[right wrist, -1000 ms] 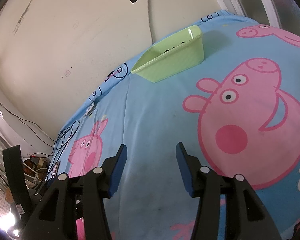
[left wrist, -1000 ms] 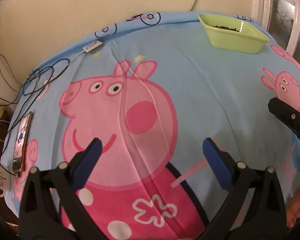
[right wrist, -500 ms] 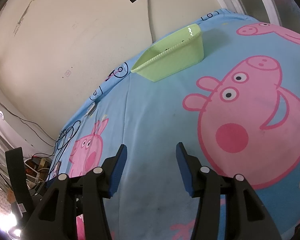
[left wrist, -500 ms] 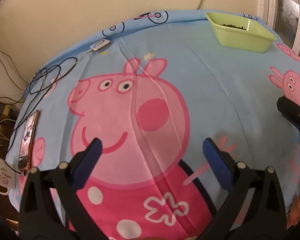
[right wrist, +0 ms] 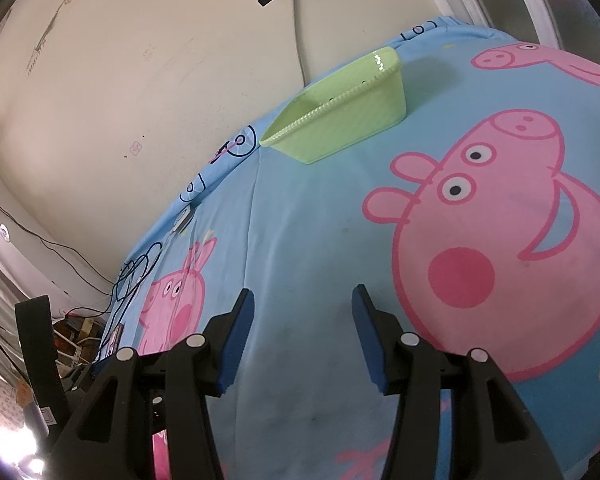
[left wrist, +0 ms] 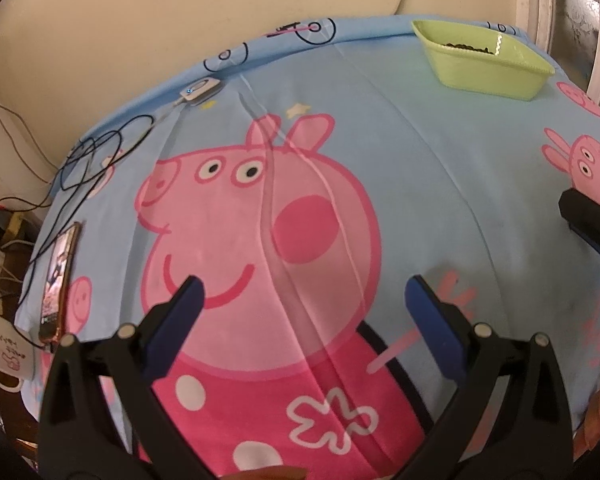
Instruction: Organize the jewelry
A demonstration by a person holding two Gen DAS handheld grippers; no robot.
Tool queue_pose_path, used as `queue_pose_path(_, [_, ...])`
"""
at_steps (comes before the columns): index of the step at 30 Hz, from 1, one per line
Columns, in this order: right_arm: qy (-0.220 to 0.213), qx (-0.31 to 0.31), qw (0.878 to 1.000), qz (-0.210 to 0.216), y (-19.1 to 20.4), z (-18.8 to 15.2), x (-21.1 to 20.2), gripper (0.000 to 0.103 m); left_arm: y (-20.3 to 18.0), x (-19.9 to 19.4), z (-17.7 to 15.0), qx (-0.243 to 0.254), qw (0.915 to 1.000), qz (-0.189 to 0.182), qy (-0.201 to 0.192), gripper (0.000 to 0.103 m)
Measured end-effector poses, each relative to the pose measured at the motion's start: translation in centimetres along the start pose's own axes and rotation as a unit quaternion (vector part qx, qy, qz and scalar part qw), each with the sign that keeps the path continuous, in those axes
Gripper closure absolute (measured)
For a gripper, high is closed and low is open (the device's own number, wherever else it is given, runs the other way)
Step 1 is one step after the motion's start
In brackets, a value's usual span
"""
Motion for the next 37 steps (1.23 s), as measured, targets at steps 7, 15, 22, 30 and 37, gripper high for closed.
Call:
queue_pose_path(7, [-0.001,0.001,1.000,-0.001,0.0,-0.1,0.0,0.076,-0.1,0.0,0.0,0.005,1.0000,-0.001,0.000,0.006])
queue_pose_path(15, [-0.001,0.001,1.000,-0.001,0.0,-0.1,-0.1,0.076,-0.2,0.0,0.0,0.005,1.0000,0.000,0.001,0.006])
queue_pose_path(22, [-0.002,0.001,1.000,-0.001,0.1,-0.2,-0.1,0.076,-0.4,-0.1,0.0,0.009,1.0000,0.000,-0.003,0.006])
queue_pose_path(30, [-0.036,-0.060,0.997,-0.027,2.2,0.4,-0.9,0.069,-0.4,-2.1,1.1,0.014,0.9986,-0.004,-0.050,0.006])
queue_pose_path(37, [-0.031,-0.123,0.984,-0.122,3.8,2.2,1.2,0.035,0.2,-0.7,2.8,0.003,0.9992,-0.020,-0.035,0.006])
Point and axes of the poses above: each gripper's, at about its wrist camera, not at the fingertips, and x roughly the way its jaws point, y to its left, z to its top, the point moved 3 cm from there along x, roughly the way its jaws point, and after that the axes turned 2 degrees about x, right-handed, at the moved point
